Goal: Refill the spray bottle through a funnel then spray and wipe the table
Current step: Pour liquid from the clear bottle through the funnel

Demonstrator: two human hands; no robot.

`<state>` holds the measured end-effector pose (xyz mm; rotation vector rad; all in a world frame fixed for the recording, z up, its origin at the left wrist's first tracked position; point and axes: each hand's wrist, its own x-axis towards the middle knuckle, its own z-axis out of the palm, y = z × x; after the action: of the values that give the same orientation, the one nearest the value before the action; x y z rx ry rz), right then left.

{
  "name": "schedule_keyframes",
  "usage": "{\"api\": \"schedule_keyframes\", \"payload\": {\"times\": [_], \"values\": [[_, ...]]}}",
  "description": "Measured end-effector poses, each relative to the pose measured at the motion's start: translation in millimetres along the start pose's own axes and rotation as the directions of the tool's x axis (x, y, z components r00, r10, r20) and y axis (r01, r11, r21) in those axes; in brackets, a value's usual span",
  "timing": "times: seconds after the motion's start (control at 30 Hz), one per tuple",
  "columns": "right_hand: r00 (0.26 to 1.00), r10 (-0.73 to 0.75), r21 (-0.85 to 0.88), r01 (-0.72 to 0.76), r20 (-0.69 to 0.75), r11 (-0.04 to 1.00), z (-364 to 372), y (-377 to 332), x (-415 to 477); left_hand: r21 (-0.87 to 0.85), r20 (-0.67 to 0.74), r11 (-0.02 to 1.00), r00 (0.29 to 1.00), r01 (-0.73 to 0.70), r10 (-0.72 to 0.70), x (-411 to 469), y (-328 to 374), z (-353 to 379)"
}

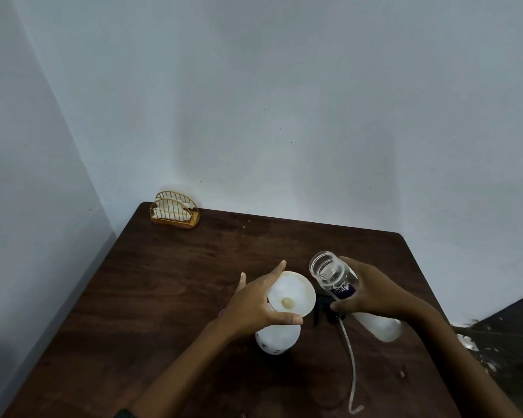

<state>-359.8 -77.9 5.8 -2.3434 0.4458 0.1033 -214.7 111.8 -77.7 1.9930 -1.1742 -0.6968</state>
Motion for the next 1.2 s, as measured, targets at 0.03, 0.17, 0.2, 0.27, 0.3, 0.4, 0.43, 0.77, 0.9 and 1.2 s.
{"api": "schedule_keyframes", "payload": {"times": [0.03, 0.17, 0.2, 0.27, 0.3, 0.4, 0.43, 0.77, 0.9, 1.2], "values": [[1.000, -0.012, 0.075, 0.013, -0.012, 0.997, 1.5, 1.6, -1.2, -0.021, 0.008, 1.000, 1.000, 0.009, -0.009, -0.1, 1.2, -0.3], [0.995, -0.031, 0.285, 0.056, -0.090, 0.957, 5.7, 11.7, -3.1, -0.221, -0.005, 0.975, 1.000, -0.007, 0.006, 3.1, -0.2, -3.1], [0.993, -0.037, 0.316, 0.070, -0.110, 0.946, 5.7, 13.9, -4.1, -0.287, -0.044, 0.958, 0.999, -0.018, 0.005, 2.6, 0.2, -5.3], [0.988, -0.034, 0.366, 0.087, -0.149, 0.927, 6.4, 16.1, -5.0, -0.367, -0.176, 0.930, 0.984, -0.031, -0.036, 0.1, -1.4, -11.9], [0.985, -0.026, 0.386, 0.090, -0.168, 0.918, 6.4, 16.6, -5.0, -0.383, -0.258, 0.923, 0.963, -0.031, -0.075, -0.7, -4.1, -14.9], [0.975, -0.021, 0.435, 0.118, -0.220, 0.893, 4.0, 17.7, -5.4, -0.384, -0.398, 0.922, 0.893, 0.045, -0.209, 0.4, -21.7, -20.6], [0.970, -0.023, 0.452, 0.133, -0.241, 0.882, 2.7, 18.4, -5.3, -0.362, -0.387, 0.927, 0.889, 0.097, -0.244, 1.9, -30.8, -20.4], [0.930, 0.016, 0.591, 0.221, -0.368, 0.776, -0.9, 23.8, 0.8, -0.124, -0.103, 0.939, 0.937, 0.320, -0.333, -9.4, -76.7, 15.7], [0.926, 0.018, 0.625, 0.240, -0.377, 0.743, -3.8, 20.4, 1.2, -0.229, 0.027, 0.965, 0.992, 0.128, -0.125, -8.1, -48.7, 5.2], [0.976, -0.008, 0.389, 0.094, -0.217, 0.916, -14.6, 17.5, 5.2, -0.163, 0.083, 0.986, 0.996, 0.027, -0.013, -1.0, -11.3, -4.9]]}}
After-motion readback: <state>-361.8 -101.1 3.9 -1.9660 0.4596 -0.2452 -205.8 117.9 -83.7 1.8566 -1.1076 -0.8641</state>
